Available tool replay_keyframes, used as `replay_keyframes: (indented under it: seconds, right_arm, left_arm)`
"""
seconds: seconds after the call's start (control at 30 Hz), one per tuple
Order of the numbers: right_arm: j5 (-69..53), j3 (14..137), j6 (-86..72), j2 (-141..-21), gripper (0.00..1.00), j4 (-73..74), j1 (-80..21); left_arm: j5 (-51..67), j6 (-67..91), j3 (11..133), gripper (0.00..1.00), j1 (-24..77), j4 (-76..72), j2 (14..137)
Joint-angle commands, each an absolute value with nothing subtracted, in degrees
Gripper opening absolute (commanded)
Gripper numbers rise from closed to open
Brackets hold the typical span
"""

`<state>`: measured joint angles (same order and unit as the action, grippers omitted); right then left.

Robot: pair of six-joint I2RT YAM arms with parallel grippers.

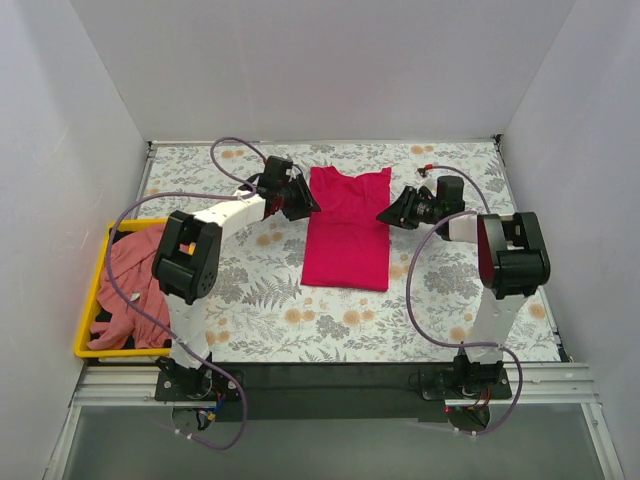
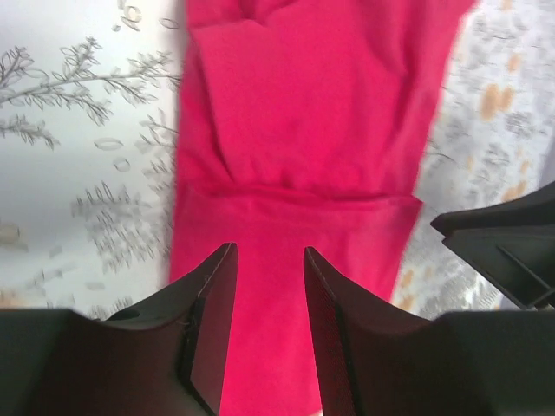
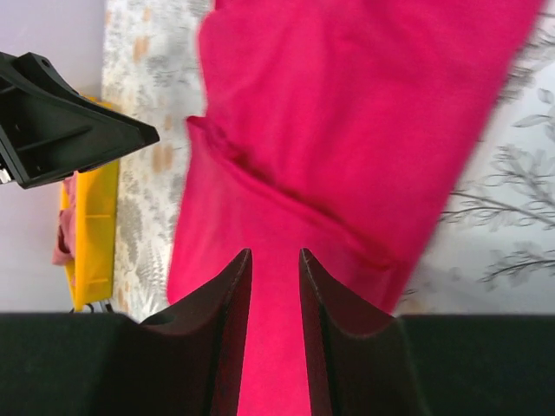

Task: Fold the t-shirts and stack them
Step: Fold the tshirt

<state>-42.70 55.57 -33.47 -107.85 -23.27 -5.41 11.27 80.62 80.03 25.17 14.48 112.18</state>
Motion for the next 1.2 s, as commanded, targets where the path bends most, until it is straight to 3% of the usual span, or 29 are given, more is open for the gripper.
replay_keyframes:
  seconds: [0.0,0.23,0.4,0.5,0.7,0.9,1.17]
  right_arm:
    - [-42.4,58.8,-32.6,-113.9,0.35,-24.0,-5.0]
    - [-42.3,62.0,-30.1,-121.7,0.34,-23.7,-1.8]
    - [-43.5,64.5,-30.1,-120.9,0.35,-23.3,-0.5]
    - [-45.2,64.4,-30.6,-117.3,0.37,-22.4,-0.5]
    - [-46.7,51.8,-32.9,-102.3,0.39,-22.4,-1.7]
    - [-48.3,36.0,-33.1,-91.0,0.39,-22.6,-4.3]
    - [-48.1,28.3,-29.0,-94.4,0.38,-22.6,-4.3]
  left_arm:
    - [13.9,79.3,82.6,0.35,24.5,14.5,117.9]
    - [15.2,82.3,79.9,0.33,24.2,12.5,120.8]
    - [14.0,82.4,79.6,0.34,24.1,12.2,118.2]
    - [13.1,82.0,78.3,0.39,24.0,12.8,114.5]
    - [13.9,81.6,68.5,0.48,24.5,14.0,101.5]
    - [14.6,81.9,55.0,0.49,27.5,13.9,88.0]
    - [13.8,82.6,44.3,0.55,30.1,14.0,81.1]
